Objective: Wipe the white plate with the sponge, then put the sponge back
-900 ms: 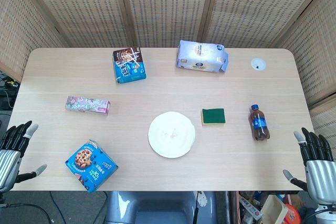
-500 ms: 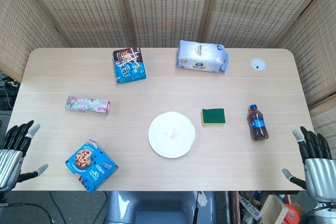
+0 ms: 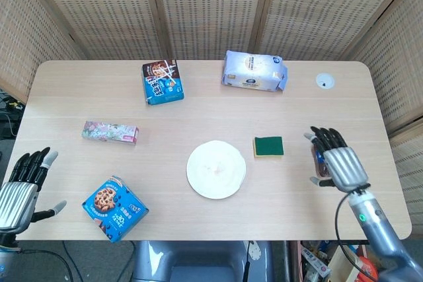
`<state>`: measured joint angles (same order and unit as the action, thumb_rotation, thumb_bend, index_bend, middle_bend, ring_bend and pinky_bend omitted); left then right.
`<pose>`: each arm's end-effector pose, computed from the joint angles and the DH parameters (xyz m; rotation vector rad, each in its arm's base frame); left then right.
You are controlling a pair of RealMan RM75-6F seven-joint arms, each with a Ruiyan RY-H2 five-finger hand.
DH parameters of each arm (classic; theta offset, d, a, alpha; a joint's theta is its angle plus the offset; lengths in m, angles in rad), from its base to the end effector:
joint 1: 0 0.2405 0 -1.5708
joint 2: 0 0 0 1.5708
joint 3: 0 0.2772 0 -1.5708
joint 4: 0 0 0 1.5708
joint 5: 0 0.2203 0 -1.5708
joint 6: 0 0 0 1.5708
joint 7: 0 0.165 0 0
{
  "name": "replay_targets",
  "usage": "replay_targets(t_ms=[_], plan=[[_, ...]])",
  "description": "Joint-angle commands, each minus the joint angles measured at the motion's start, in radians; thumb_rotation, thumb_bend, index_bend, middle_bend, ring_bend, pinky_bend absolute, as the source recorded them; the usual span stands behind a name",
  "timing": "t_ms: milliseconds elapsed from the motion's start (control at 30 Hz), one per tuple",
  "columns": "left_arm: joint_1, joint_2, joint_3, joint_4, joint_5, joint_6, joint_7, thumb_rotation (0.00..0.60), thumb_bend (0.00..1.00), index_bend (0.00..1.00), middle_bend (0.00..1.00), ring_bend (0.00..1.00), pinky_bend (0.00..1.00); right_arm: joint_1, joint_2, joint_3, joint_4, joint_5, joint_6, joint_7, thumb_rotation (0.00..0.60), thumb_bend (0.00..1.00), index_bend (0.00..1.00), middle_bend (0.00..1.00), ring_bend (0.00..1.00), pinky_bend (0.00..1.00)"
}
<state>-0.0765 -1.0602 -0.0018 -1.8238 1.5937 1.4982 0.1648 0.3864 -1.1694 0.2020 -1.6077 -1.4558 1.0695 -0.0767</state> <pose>-0.2838 0.1872 0.1507 -1.4902 -0.8799 -0.9259 -0.2612 -0.3233 0.1070 1.7042 -0.8841 0.9237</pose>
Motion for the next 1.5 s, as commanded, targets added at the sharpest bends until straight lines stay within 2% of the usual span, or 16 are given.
replay_targets(t_ms=[33, 200, 333, 600, 800, 933, 1267, 1500], plan=[[-0.011, -0.008, -0.011, 0.001, -0.027, -0.020, 0.013, 0.600, 0.00, 0.00, 0.00, 0.00, 0.00, 0.126, -0.107, 0.043, 0.124, 0.086, -0.141, 0.004, 0.600, 0.02, 0.14, 0.11, 0.01, 0.06], [-0.023, -0.017, -0.031, 0.003, -0.067, -0.036, 0.031, 0.600, 0.00, 0.00, 0.00, 0.00, 0.00, 0.232, -0.229, 0.049, 0.271, 0.123, -0.224, -0.049, 0.600, 0.04, 0.20, 0.20, 0.08, 0.17], [-0.031, -0.023, -0.037, 0.007, -0.091, -0.051, 0.037, 0.600, 0.00, 0.00, 0.00, 0.00, 0.00, 0.296, -0.295, 0.049, 0.362, 0.161, -0.289, -0.082, 0.600, 0.04, 0.21, 0.23, 0.11, 0.23], [-0.040, -0.020, -0.045, 0.005, -0.127, -0.071, 0.035, 0.600, 0.00, 0.00, 0.00, 0.00, 0.00, 0.346, -0.383, 0.016, 0.448, 0.194, -0.323, -0.145, 0.600, 0.05, 0.21, 0.23, 0.11, 0.24], [-0.043, -0.020, -0.042, 0.001, -0.132, -0.076, 0.040, 0.600, 0.00, 0.00, 0.00, 0.00, 0.00, 0.373, -0.478, -0.014, 0.567, 0.202, -0.326, -0.191, 0.600, 0.06, 0.21, 0.23, 0.11, 0.24], [-0.045, -0.016, -0.043, 0.000, -0.138, -0.079, 0.035, 0.600, 0.00, 0.00, 0.00, 0.00, 0.00, 0.386, -0.515, -0.038, 0.620, 0.190, -0.326, -0.221, 0.600, 0.06, 0.21, 0.23, 0.11, 0.24], [-0.052, -0.009, -0.050, 0.011, -0.164, -0.092, 0.017, 0.600, 0.00, 0.00, 0.00, 0.00, 0.00, 0.397, -0.576, -0.053, 0.728, 0.200, -0.339, -0.208, 0.600, 0.06, 0.22, 0.24, 0.13, 0.25], [-0.056, -0.012, -0.052, 0.015, -0.176, -0.096, 0.019, 0.600, 0.00, 0.00, 0.00, 0.00, 0.00, 0.400, -0.605, -0.064, 0.794, 0.162, -0.306, -0.161, 0.600, 0.07, 0.37, 0.36, 0.25, 0.36]])
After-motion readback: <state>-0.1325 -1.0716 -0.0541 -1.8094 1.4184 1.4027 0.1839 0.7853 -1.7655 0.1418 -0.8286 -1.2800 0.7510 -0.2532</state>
